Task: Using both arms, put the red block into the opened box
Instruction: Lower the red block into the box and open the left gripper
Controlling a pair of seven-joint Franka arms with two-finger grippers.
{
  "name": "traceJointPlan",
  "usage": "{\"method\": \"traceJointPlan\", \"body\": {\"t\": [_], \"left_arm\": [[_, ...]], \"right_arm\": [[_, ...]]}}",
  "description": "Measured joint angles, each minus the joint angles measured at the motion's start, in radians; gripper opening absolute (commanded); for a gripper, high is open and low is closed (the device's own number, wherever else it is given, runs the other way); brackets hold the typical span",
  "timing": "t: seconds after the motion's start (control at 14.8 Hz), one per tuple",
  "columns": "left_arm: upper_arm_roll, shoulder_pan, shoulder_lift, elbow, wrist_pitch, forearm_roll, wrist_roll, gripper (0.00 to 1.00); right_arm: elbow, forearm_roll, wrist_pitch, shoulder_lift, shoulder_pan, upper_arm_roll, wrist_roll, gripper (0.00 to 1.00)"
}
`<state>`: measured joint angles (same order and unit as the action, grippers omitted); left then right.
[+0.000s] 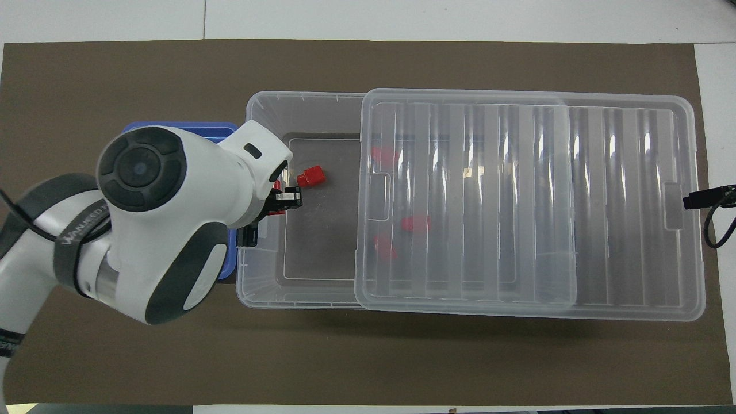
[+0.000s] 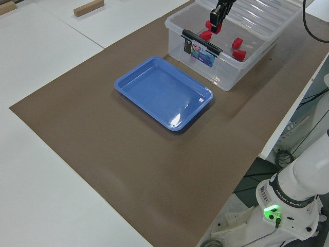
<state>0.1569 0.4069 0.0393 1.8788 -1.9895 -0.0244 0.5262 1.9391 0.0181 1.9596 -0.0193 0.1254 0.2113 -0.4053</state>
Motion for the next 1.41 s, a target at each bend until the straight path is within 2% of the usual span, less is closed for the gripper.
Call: {"method": "traceJointPlan", "body": {"t": [0.34, 0.67, 0.94, 1.01, 1.08, 1.41], "left_arm": [[-0.001, 0.034, 0.091, 0.059, -0.14, 0.0, 0.032, 0.0], [0.0, 0.078, 0.108, 0.15, -0.232, 0.0, 0.074, 0.0], [0.0, 0.095, 0.123, 0.234, -0.337, 0.0, 0.091, 0.02], [0.0, 0.1, 0.132, 0.242, -0.349, 0.0, 0.105, 0.66], [0.0, 0.103, 0.138, 0.245, -0.355, 0.0, 0.114, 1.0], [-0.002, 0.104, 0.139, 0.239, -0.359, 0.0, 0.125, 1.0]], "right_arm": [[-0.123, 0.0, -0.129, -0.003, -0.072, -0.026, 0.067, 1.0], [-0.233, 0.0, -0.261, -0.004, -0.186, -0.031, 0.211, 1.0], [-0.266, -0.001, -0.309, -0.004, -0.202, -0.031, 0.233, 1.0], [-0.268, -0.001, -0.319, -0.005, -0.202, -0.03, 0.234, 1.0], [-0.273, -0.001, -0.335, -0.005, -0.201, -0.03, 0.235, 1.0], [-0.289, -0.006, -0.353, -0.006, -0.202, -0.037, 0.299, 1.0]]}}
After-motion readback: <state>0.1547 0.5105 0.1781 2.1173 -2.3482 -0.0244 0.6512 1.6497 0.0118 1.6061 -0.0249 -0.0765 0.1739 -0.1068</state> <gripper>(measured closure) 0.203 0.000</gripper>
